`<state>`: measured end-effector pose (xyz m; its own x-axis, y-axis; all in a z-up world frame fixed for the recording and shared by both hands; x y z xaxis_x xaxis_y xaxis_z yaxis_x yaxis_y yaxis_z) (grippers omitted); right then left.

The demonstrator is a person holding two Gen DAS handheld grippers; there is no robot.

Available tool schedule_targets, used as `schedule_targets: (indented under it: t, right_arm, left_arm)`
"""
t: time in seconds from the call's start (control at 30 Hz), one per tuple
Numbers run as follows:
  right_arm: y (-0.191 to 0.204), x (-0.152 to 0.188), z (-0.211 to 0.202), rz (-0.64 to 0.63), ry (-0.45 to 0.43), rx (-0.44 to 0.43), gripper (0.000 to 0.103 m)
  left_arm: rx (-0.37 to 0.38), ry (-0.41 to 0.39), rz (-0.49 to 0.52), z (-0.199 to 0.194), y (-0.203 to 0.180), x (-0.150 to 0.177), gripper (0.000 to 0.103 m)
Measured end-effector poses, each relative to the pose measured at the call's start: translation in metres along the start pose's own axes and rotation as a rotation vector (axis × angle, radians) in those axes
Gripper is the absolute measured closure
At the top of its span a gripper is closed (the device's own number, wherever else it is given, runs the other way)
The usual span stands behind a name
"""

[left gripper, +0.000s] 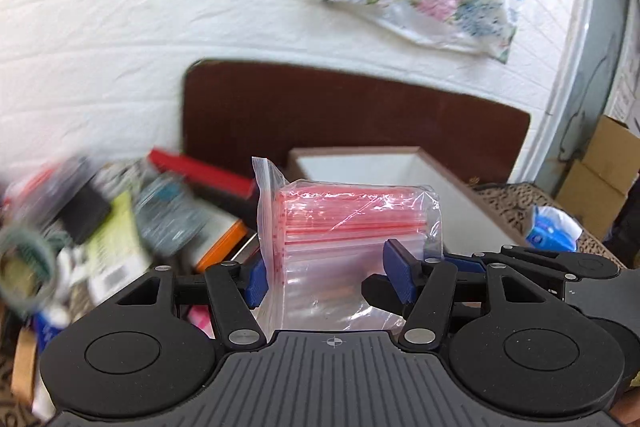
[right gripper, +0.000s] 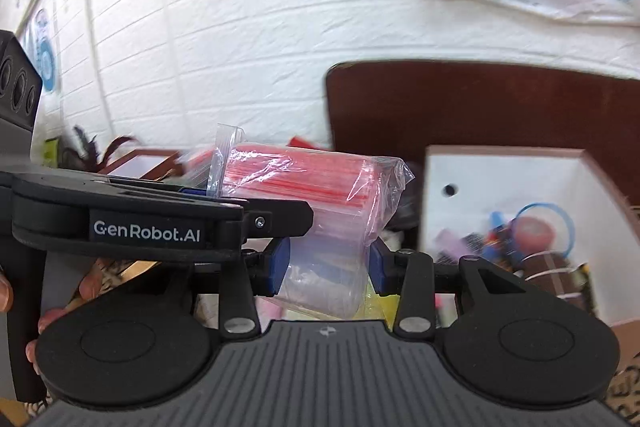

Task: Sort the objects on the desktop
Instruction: 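Lift the zip bag and carry it over the white-lined box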

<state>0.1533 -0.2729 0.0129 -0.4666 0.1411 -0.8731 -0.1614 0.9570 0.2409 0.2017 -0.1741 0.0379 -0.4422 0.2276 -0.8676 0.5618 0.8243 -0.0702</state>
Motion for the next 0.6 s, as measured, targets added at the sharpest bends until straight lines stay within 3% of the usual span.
schedule_targets:
  t: [0.3, 0.6]
  right_arm:
    - [-0.081, -0.047, 0.025, 0.050, -0.015, 0.094, 0.057]
    - [-0.142, -0.055, 0.075, 0.099, 0.066, 0.132, 0.057]
  left_arm:
    - [0.080, -0.002, -0.017, 0.092, -0.031, -0.055, 0.035]
    - [0.109, 0.062, -0.051, 0.180, -0.032, -0.060, 0.035]
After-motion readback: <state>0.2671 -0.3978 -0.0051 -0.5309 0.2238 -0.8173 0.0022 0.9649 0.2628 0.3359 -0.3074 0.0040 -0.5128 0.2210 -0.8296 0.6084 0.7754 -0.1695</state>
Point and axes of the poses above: each gripper's, at about its wrist camera, not at the fingertips, and z roughly the way its jaws point, y to its left, x to its underside, the point moved 6 cm from there along z, roughly the way its jaws point, and after that the axes turned 7 degrees about z, right-handed, at the moved point
